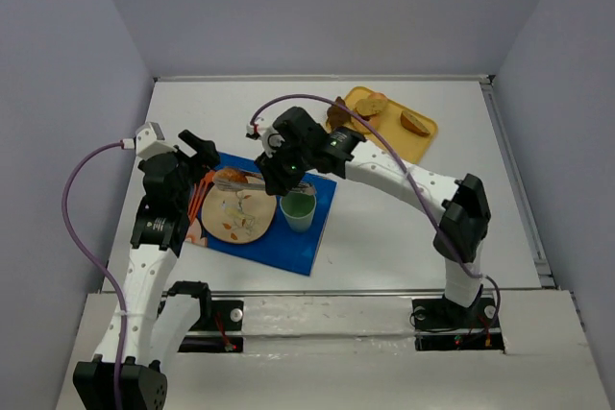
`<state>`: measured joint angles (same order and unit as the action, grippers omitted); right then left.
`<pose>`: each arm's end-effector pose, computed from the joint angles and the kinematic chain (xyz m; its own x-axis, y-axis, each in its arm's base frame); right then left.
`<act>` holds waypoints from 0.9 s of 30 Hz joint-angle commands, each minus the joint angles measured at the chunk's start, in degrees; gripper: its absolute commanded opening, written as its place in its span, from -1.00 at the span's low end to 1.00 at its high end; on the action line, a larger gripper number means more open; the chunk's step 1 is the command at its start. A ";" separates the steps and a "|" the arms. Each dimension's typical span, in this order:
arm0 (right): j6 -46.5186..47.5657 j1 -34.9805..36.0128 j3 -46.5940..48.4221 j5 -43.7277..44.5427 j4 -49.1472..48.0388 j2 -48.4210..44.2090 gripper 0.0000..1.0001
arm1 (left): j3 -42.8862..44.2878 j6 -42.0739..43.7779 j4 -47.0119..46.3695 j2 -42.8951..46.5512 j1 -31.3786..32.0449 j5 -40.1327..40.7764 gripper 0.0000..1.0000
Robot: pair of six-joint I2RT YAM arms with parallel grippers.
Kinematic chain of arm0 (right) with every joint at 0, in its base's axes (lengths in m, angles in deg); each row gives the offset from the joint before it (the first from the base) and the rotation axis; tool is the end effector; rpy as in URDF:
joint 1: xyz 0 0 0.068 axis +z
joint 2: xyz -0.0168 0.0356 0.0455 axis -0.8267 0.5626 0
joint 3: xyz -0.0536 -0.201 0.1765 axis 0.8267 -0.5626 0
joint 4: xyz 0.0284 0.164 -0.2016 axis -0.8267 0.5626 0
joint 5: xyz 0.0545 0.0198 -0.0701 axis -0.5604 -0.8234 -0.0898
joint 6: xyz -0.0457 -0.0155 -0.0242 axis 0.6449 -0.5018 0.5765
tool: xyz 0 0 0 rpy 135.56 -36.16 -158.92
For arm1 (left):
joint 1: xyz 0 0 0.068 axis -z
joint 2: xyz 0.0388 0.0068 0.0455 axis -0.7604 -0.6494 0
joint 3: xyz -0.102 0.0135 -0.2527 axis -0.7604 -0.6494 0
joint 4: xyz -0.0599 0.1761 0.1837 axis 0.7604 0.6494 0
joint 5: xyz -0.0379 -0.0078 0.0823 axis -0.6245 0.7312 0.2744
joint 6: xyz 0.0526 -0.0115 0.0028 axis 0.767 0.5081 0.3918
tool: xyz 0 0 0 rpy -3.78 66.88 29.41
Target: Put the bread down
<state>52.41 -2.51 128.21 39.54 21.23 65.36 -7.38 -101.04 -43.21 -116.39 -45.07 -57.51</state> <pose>0.2475 0.3470 0.3341 -0.4118 -0.5479 -0.7282 -0.8862 0.4268 0.1800 0.1848 -0.0090 0.3236 -0.0630 -0.4912 -0.8688 -0.1161 0.8682 -0.4825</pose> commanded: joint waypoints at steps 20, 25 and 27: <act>4.42 3.70 14.26 6.74 9.18 8.88 0.21 | 0.42 -0.24 -0.72 0.60 0.14 1.13 0.98; 2.59 3.70 16.73 10.68 7.61 7.57 0.15 | 0.59 -0.24 -0.55 1.03 0.14 1.13 0.98; 3.10 3.70 17.08 10.44 7.08 6.52 0.17 | 0.59 -0.15 -0.55 1.12 0.14 1.04 0.98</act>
<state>55.67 0.95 141.52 47.45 30.93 76.83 -7.38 -101.43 -42.53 -116.36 -45.07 -56.87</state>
